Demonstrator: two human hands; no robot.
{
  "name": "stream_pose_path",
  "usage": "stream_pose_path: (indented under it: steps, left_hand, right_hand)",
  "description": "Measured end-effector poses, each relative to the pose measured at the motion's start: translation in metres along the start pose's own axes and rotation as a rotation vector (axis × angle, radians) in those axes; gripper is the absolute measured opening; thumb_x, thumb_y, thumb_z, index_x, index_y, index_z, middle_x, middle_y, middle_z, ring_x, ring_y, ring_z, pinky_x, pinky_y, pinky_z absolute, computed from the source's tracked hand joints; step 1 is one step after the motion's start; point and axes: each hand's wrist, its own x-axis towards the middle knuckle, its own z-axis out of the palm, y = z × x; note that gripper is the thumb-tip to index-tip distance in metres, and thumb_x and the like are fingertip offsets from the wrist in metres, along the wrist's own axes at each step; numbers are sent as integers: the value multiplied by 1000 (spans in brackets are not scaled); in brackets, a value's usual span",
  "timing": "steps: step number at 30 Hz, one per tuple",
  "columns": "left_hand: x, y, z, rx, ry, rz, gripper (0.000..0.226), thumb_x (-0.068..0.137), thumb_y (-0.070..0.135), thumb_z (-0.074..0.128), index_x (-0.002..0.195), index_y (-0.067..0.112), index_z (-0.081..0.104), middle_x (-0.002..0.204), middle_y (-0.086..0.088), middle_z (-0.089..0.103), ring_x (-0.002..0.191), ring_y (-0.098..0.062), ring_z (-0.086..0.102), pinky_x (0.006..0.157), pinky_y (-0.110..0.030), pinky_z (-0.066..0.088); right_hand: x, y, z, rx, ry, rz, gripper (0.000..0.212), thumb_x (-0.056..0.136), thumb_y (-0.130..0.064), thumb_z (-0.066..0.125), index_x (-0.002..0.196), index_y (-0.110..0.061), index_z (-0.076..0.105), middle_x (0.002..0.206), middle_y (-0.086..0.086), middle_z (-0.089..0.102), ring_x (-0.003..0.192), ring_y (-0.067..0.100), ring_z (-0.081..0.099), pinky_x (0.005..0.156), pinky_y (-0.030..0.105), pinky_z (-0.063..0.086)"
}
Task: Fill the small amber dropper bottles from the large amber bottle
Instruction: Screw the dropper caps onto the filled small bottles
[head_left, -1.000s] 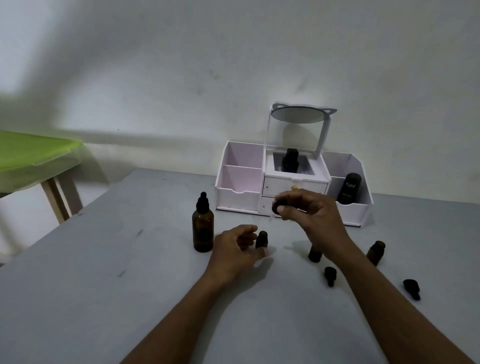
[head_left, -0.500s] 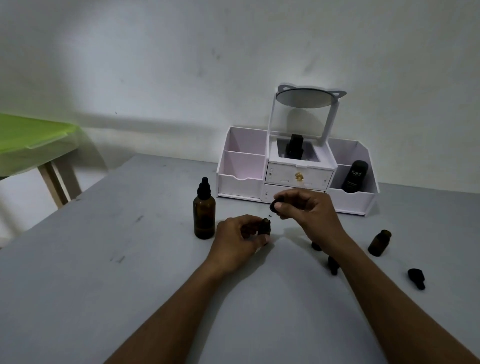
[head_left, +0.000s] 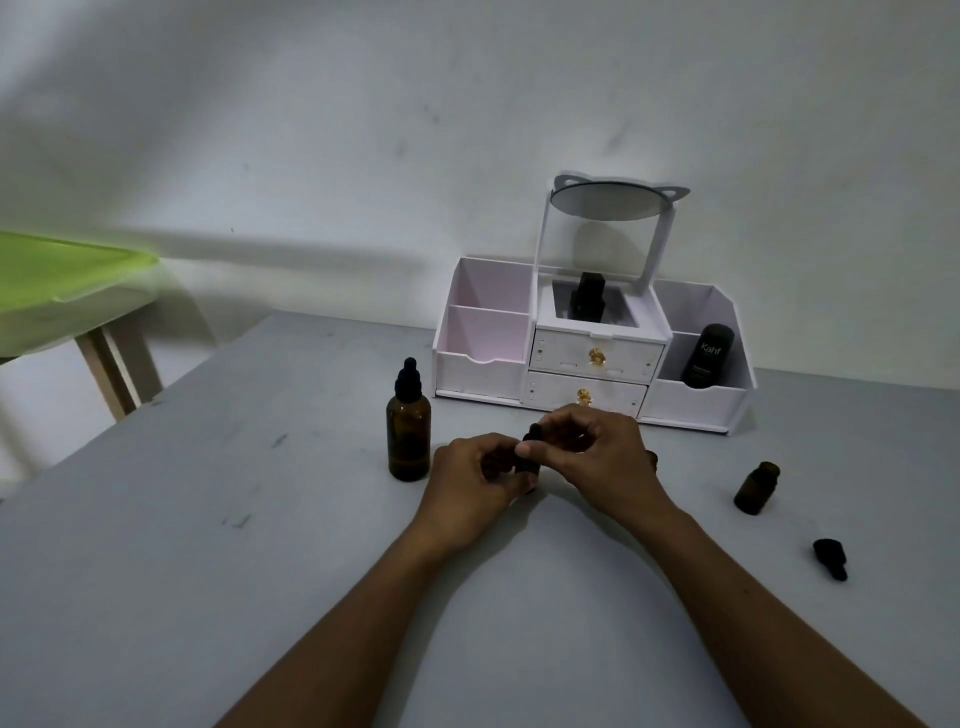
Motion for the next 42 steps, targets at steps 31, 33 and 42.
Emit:
stream_pose_path:
  steps: [31,33,42]
  left_hand:
    - [-3,2,2,-34,8,-29,37,82,24,74,118,22,66,117,4,69,105,-10,65,88,-17,48]
    - [-2,2,1,-24,11,-17,36,82,24,73,117,22,67,116,3,70,102,-7,64,84,-12,46]
    - [-3,2,0,-23,13,-19,38,82,25,74,118,21,66,116,4,69,105,-10,65,93,-23,51]
  right_hand:
    - [-16,8,15,131,67,-5,46,83,-8,77,125,-23,67,110,-6,72,103,9,67,85,26,60]
    - [-15,7,15,125,83,-9,46,79,-14,83,122,-23,69,102,-7,71,96,8,67,79,23,59]
    - [-15,7,15,167,89,-3,30,82,-10,79,108,-24,74,103,-12,73,94,-1,67,76,13,54]
